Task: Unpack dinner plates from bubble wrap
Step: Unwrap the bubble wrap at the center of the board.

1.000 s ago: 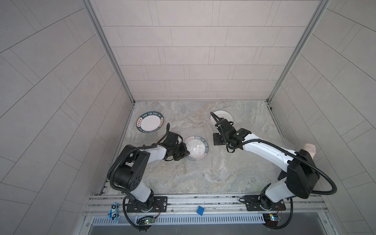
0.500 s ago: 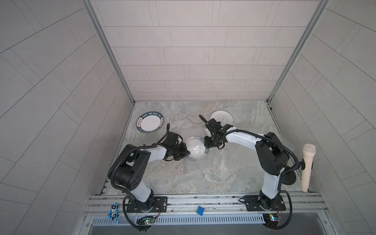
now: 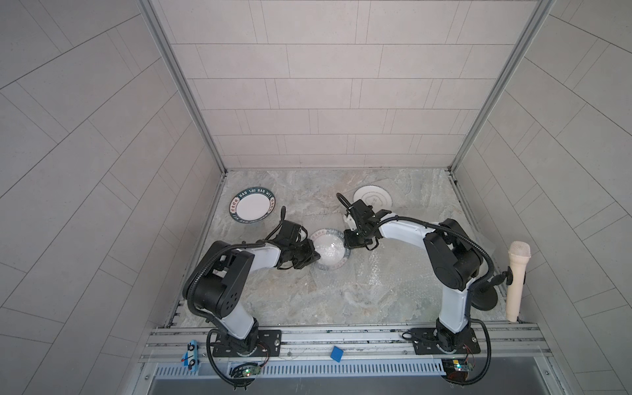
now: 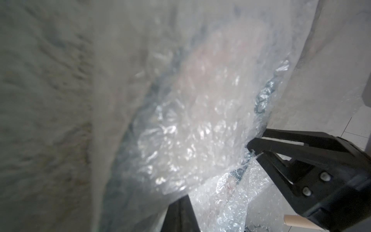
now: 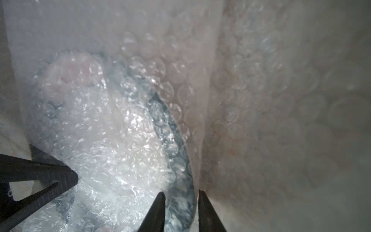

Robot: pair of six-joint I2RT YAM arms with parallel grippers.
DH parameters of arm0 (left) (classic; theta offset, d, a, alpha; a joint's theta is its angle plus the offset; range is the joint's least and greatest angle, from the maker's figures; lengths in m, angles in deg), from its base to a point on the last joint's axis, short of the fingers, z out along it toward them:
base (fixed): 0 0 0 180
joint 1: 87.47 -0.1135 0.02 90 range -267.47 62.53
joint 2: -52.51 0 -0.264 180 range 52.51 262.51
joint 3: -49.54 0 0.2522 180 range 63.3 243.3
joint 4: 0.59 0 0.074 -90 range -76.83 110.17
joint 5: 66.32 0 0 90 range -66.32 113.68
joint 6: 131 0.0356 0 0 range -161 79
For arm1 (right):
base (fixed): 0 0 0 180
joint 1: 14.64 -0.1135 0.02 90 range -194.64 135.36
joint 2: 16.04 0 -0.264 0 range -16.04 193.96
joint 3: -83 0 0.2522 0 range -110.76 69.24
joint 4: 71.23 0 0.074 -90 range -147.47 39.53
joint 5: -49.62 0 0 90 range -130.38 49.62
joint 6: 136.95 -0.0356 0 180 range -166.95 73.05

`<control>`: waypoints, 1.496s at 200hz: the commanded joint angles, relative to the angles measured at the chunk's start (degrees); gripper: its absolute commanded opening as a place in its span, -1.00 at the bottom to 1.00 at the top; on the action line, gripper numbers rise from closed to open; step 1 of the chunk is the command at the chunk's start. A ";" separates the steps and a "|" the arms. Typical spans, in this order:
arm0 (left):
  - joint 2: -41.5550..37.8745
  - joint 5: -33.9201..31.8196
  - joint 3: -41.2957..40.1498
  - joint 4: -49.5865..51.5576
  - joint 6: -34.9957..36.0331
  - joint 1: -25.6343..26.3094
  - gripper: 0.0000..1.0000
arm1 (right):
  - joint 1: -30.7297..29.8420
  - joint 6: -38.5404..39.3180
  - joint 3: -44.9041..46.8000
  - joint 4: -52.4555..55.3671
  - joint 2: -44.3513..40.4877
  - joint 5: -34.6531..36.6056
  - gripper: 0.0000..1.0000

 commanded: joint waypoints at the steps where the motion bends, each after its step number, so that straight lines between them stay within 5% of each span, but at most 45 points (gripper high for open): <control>1: 3.05 -4.57 -1.47 7.18 0.42 -0.02 -1.00 | 1.44 0.46 0.66 -1.13 1.39 -2.70 -0.38; 43: 2.52 -2.83 -0.45 6.42 0.30 -0.02 -1.00 | 1.44 0.31 1.43 -2.84 2.37 -4.97 -0.45; 88: -3.46 8.83 4.42 0.56 -2.90 -1.18 -0.93 | 1.86 0.32 1.98 -3.05 2.81 -5.10 -0.74; 125: -12.49 7.71 5.09 10.30 0.03 -6.86 -0.42 | 1.86 0.39 2.30 -2.39 1.67 -3.43 -0.81; 150: -16.82 -2.47 7.06 27.83 9.19 -7.87 0.13 | 1.88 0.40 2.51 -1.99 1.41 -3.52 -0.81; 178: -16.99 -3.43 6.21 29.74 11.07 -7.55 0.68 | 1.88 0.39 2.68 -1.91 1.33 -3.69 -0.80; 270: -4.66 -0.61 8.19 20.13 9.59 -2.98 0.66 | 1.88 -0.22 3.25 -1.94 0.84 -3.70 -0.73; 299: -2.27 0.46 9.20 18.47 9.38 -1.93 0.63 | 1.83 -0.38 3.21 -2.21 1.14 -4.88 -0.56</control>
